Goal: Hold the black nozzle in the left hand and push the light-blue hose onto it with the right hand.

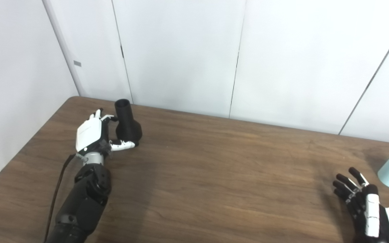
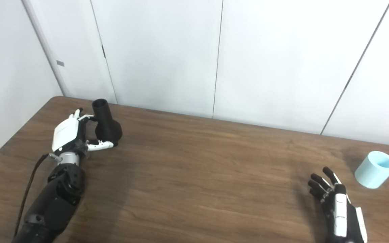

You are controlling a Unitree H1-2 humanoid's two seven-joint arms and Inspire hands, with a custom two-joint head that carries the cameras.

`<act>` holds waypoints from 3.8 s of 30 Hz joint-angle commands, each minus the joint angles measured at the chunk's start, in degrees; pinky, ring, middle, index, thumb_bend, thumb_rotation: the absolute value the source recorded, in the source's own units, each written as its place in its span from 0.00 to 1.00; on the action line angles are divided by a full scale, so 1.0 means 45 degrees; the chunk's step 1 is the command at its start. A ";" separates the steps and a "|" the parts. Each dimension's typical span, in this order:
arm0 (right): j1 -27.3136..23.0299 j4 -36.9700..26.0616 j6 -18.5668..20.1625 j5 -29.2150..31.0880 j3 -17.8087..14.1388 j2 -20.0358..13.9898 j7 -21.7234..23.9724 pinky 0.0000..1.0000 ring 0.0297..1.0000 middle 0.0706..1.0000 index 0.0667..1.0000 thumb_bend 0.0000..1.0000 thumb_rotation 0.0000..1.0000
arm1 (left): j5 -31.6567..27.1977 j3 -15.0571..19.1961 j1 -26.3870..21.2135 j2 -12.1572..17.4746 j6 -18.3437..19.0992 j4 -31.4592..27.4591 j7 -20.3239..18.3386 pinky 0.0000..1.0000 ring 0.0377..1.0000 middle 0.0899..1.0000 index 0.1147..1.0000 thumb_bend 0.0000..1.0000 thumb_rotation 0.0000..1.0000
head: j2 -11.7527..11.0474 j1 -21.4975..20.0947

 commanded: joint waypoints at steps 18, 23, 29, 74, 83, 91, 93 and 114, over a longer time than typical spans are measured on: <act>0.0744 0.0307 0.0057 0.0024 0.0155 -0.0099 0.0186 0.77 0.71 0.71 0.84 0.41 1.00 | -0.0110 -0.0939 -0.1731 0.0064 0.1323 0.0864 -0.0293 1.00 1.00 0.98 0.70 1.00 0.30 | 0.0197 -0.0108; 0.0738 0.0387 -0.0036 -0.0021 0.0166 -0.0125 0.0167 0.76 0.70 0.70 0.83 0.42 1.00 | -0.0107 -0.1120 -0.1780 0.0127 0.1193 0.1124 -0.0271 1.00 1.00 0.96 0.65 1.00 0.27 | 0.0234 -0.0100; 0.0729 0.0309 0.0053 -0.0023 0.0152 -0.0082 0.0105 0.76 0.69 0.69 0.83 0.42 1.00 | 0.0188 -0.1481 -0.1717 0.0303 0.1182 0.1189 0.0017 1.00 1.00 0.89 0.56 0.99 0.21 | 0.0279 -0.0081; 0.0648 0.0467 -0.0007 -0.0461 0.0316 -0.0122 0.0045 0.72 0.68 0.69 0.82 0.42 1.00 | 0.0904 -0.2547 0.0000 -0.0242 0.0374 -0.0872 0.0810 1.00 0.88 0.74 0.42 0.52 0.05 | 0.0482 -0.0497; 0.0738 0.0176 0.0330 -0.0653 0.0470 -0.0031 0.0010 0.70 0.66 0.69 0.83 0.41 1.00 | 0.1410 -0.2908 0.0702 -0.0781 -0.0148 -0.1917 0.0807 1.00 0.87 0.75 0.41 0.52 0.05 | 0.0721 -0.1014; 0.0867 -0.0068 0.0535 -0.0522 0.0547 0.0127 0.0054 0.70 0.69 0.69 0.84 0.46 1.00 | 0.1755 -0.3348 0.1565 -0.1347 -0.0335 -0.3684 0.0185 1.00 0.87 0.75 0.42 0.52 0.05 | 0.0971 -0.1351; 0.0889 -0.0066 0.0443 -0.0536 0.0588 0.0132 0.0068 0.71 0.69 0.69 0.84 0.46 1.00 | 0.1878 -0.3515 0.1808 -0.1508 -0.0234 -0.4202 -0.0130 1.00 0.87 0.76 0.42 0.52 0.05 | 0.1048 -0.1417; 0.1209 -0.1225 0.0774 -0.1035 0.1186 0.0680 -0.0405 0.70 0.68 0.68 0.83 0.45 1.00 | 0.3328 -0.4724 0.3454 -0.2272 -0.0611 -0.6545 -0.2082 1.00 0.85 0.75 0.42 0.52 0.05 | 0.1447 -0.3258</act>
